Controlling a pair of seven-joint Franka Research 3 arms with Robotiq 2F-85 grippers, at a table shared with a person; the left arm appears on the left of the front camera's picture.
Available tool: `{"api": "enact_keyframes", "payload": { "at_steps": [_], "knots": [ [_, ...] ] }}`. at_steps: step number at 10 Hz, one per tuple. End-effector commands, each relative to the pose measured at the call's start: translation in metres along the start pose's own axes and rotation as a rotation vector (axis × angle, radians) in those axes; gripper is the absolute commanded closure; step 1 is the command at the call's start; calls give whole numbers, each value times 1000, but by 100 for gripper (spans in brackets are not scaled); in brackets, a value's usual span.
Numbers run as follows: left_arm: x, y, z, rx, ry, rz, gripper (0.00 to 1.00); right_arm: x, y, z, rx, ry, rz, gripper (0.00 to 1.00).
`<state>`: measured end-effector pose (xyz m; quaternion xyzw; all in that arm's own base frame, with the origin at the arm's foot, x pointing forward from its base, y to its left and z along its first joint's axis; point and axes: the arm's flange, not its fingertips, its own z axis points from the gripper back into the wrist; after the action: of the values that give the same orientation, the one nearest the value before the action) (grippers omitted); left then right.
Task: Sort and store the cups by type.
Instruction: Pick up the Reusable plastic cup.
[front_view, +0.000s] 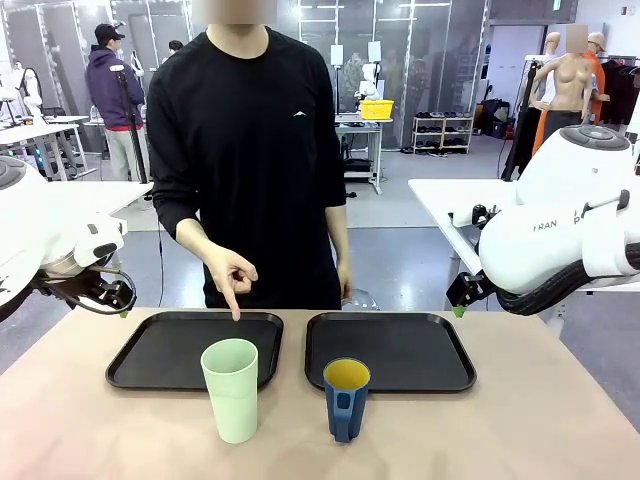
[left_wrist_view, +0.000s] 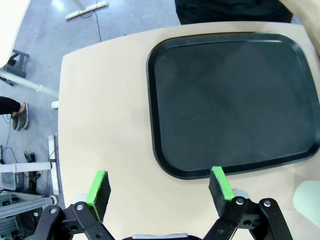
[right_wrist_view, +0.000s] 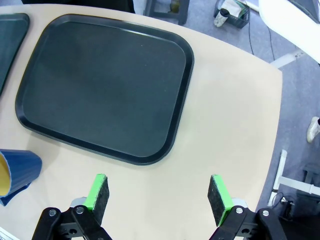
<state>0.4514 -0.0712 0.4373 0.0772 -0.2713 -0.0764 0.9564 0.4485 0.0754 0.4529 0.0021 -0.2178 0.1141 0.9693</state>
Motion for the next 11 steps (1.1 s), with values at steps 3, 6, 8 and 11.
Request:
{"api": "enact_keyframes", "payload": {
  "at_steps": [3, 6, 8, 11],
  "knots": [
    [0, -2, 0, 3, 1, -3, 0, -1, -1, 0, 0, -1, -3, 0],
    [2, 5, 7, -34, 20, -93, 0, -1, -1, 0, 0, -1, -3, 0],
    [-2, 10, 15, -83, 93, -359, 0, -1, -1, 0, 0, -1, -3, 0],
    [-13, 25, 17, -162, 184, -788, 0, -1, -1, 0, 0, -1, -3, 0]
  ]
}}
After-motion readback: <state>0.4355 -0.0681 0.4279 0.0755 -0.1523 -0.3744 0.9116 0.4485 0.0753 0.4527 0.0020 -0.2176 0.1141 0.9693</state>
